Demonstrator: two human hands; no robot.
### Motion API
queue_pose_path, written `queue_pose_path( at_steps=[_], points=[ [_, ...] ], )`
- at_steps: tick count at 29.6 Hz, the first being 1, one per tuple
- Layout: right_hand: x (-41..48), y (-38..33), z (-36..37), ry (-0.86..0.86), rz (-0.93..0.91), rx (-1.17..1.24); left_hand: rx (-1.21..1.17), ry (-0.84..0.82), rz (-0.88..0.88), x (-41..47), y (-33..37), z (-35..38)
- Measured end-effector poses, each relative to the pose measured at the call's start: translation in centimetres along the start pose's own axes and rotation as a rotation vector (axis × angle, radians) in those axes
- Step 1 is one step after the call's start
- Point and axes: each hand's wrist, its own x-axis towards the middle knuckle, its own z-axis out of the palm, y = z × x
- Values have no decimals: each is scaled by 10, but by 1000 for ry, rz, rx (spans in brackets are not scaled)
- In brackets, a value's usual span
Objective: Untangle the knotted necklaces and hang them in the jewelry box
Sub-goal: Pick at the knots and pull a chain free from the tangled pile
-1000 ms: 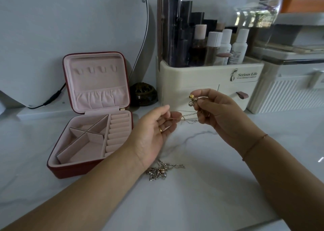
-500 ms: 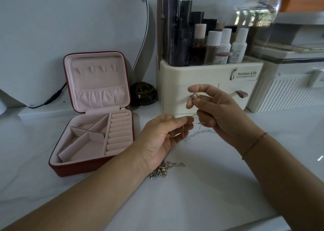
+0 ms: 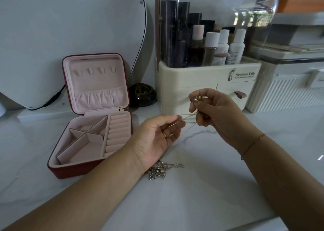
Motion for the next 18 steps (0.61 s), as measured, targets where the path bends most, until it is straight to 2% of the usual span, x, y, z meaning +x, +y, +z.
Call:
queue_pose_path(
  at_steps=[8, 13, 18],
  points=[
    [2, 2, -1, 27, -27, -24, 89, -37, -35, -2, -2, 4],
    [0, 1, 2, -29, -42, -37, 141, -58, -72, -6, -2, 6],
    [-2, -1, 4, -54, -53, -27, 243, -2, -104, -5, -6, 6]
  ],
)
